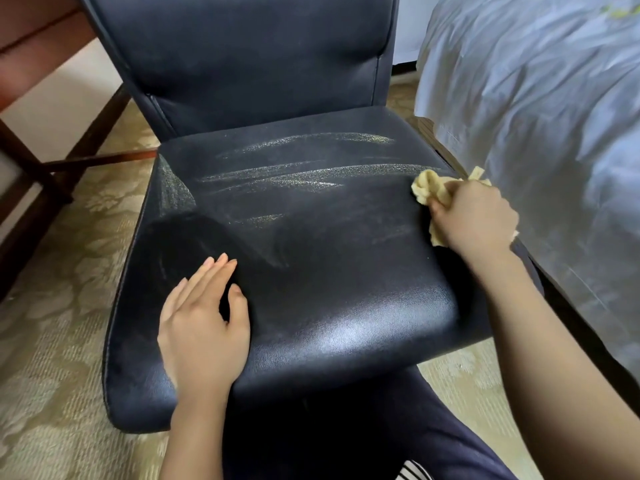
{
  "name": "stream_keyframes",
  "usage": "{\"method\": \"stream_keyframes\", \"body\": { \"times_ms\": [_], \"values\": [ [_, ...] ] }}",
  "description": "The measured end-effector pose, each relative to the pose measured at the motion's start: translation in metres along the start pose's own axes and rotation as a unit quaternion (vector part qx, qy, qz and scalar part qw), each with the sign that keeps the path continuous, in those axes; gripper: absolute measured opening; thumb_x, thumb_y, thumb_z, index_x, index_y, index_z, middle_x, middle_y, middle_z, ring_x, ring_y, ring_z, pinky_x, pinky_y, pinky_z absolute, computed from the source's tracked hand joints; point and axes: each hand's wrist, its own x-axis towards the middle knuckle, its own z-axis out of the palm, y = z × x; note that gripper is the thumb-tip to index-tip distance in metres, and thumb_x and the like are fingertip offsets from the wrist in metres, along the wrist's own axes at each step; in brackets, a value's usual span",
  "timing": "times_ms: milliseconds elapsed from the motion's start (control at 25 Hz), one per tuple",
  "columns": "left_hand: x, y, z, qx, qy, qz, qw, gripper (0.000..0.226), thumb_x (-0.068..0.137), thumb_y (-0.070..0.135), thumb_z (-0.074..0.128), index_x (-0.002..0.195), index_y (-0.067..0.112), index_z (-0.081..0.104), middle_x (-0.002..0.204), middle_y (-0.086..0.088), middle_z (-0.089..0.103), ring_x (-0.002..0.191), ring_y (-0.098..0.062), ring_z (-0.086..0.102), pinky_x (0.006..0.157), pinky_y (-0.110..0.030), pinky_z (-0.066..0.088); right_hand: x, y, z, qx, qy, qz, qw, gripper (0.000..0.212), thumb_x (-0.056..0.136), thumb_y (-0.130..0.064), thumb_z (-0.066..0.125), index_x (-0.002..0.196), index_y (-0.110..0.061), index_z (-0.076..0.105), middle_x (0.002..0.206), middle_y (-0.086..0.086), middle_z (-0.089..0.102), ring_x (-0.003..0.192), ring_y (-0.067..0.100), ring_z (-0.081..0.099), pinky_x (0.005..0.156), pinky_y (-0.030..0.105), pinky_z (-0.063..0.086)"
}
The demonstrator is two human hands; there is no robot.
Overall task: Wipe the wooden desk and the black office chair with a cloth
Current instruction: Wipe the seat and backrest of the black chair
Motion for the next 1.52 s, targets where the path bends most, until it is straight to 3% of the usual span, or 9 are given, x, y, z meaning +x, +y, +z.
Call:
{"method": "stream_keyframes", "body": {
  "times_ms": [160, 280, 480, 760, 920, 1160, 1320, 1440, 1520],
  "values": [
    [0.0, -0.002, -0.001, 0.0, 0.0, 0.002, 1.0, 0.036, 0.087, 0.018, 0.048, 0.115, 0.012, 0.069, 0.123, 0.0, 0.065, 0.119, -0.003, 0.048, 0.109, -0.032, 0.032, -0.014, -0.052, 0.012, -0.011, -0.031, -0.109, 0.994, 0.03, 0.092, -0.037, 0.052, 0.095, -0.011, 0.065, 0.1, 0.014, 0.061, 0.094, 0.036, 0.061, 0.065, 0.032, 0.031],
    [0.0, -0.004, -0.002, -0.004, -0.004, -0.002, 1.0, 0.036, 0.087, 0.019, 0.048, 0.115, 0.013, 0.069, 0.123, 0.0, 0.064, 0.12, -0.002, 0.047, 0.11, -0.031, 0.031, -0.05, -0.077, 0.018, -0.014, -0.026, -0.213, 0.977, 0.026, 0.091, -0.036, 0.051, 0.088, -0.014, 0.065, 0.089, 0.007, 0.063, 0.083, 0.029, 0.063, 0.049, 0.025, 0.024],
    [0.004, -0.011, -0.005, -0.002, -0.02, -0.001, 1.0, 0.036, 0.088, 0.02, 0.047, 0.117, 0.015, 0.068, 0.125, 0.001, 0.063, 0.121, -0.001, 0.046, 0.111, -0.035, 0.032, -0.079, -0.061, 0.011, 0.034, -0.066, -0.269, 0.96, 0.023, 0.09, -0.04, 0.051, 0.086, -0.023, 0.066, 0.089, -0.001, 0.063, 0.081, 0.023, 0.061, 0.056, 0.027, 0.029],
    [0.007, -0.014, -0.003, -0.011, -0.008, -0.012, 1.0, 0.036, 0.087, 0.022, 0.047, 0.115, 0.018, 0.069, 0.124, 0.004, 0.063, 0.115, 0.015, 0.033, 0.108, -0.026, 0.027, -0.061, 0.001, -0.009, -0.002, -0.009, -0.142, 0.99, 0.022, 0.087, -0.042, 0.058, 0.09, -0.023, 0.068, 0.093, 0.007, 0.065, 0.087, 0.035, 0.06, 0.06, 0.032, 0.032],
    [0.006, -0.014, -0.002, -0.005, -0.014, 0.006, 1.0, 0.035, 0.087, 0.019, 0.048, 0.114, 0.013, 0.069, 0.124, -0.001, 0.064, 0.118, 0.0, 0.045, 0.11, -0.034, 0.032, -0.036, 0.033, -0.014, -0.019, 0.025, -0.044, 0.999, 0.026, 0.087, -0.041, 0.058, 0.075, -0.018, 0.057, 0.092, 0.017, 0.061, 0.085, 0.042, 0.059, 0.063, 0.036, 0.032],
    [0.005, -0.012, -0.003, -0.001, -0.022, 0.02, 1.0, 0.037, 0.087, 0.015, 0.045, 0.117, 0.011, 0.068, 0.125, -0.003, 0.063, 0.122, -0.009, 0.05, 0.11, -0.041, 0.034, -0.001, -0.014, 0.008, -0.045, 0.035, -0.028, 0.998, 0.025, 0.095, -0.028, 0.049, 0.097, -0.009, 0.065, 0.103, 0.019, 0.059, 0.094, 0.043, 0.059, 0.07, 0.038, 0.038],
    [0.006, -0.011, -0.004, 0.001, -0.027, 0.024, 0.999, 0.037, 0.088, 0.015, 0.045, 0.117, 0.011, 0.068, 0.125, -0.002, 0.063, 0.123, -0.01, 0.051, 0.109, -0.041, 0.035, 0.008, -0.079, 0.025, -0.047, -0.064, -0.095, 0.992, 0.014, 0.09, -0.019, 0.053, 0.098, -0.018, 0.064, 0.1, 0.007, 0.055, 0.102, 0.027, 0.057, 0.06, 0.027, 0.032],
    [0.006, -0.01, -0.004, 0.002, -0.031, 0.026, 0.999, 0.037, 0.087, 0.014, 0.046, 0.117, 0.011, 0.068, 0.124, -0.002, 0.064, 0.122, -0.009, 0.051, 0.109, -0.038, 0.034, -0.007, -0.129, 0.038, -0.036, -0.116, -0.207, 0.971, 0.013, 0.089, -0.019, 0.049, 0.084, -0.027, 0.057, 0.101, 0.002, 0.049, 0.107, 0.021, 0.051, 0.076, 0.037, 0.044],
    [0.006, -0.01, -0.004, 0.006, -0.034, 0.025, 0.999, 0.037, 0.087, 0.014, 0.046, 0.117, 0.011, 0.068, 0.124, -0.001, 0.064, 0.122, -0.01, 0.053, 0.109, -0.037, 0.035, -0.025, -0.152, 0.044, -0.013, -0.142, -0.299, 0.943, 0.02, 0.093, -0.018, 0.044, 0.078, -0.025, 0.056, 0.094, 0.004, 0.051, 0.101, 0.025, 0.055, 0.074, 0.035, 0.046]
  ]
}}
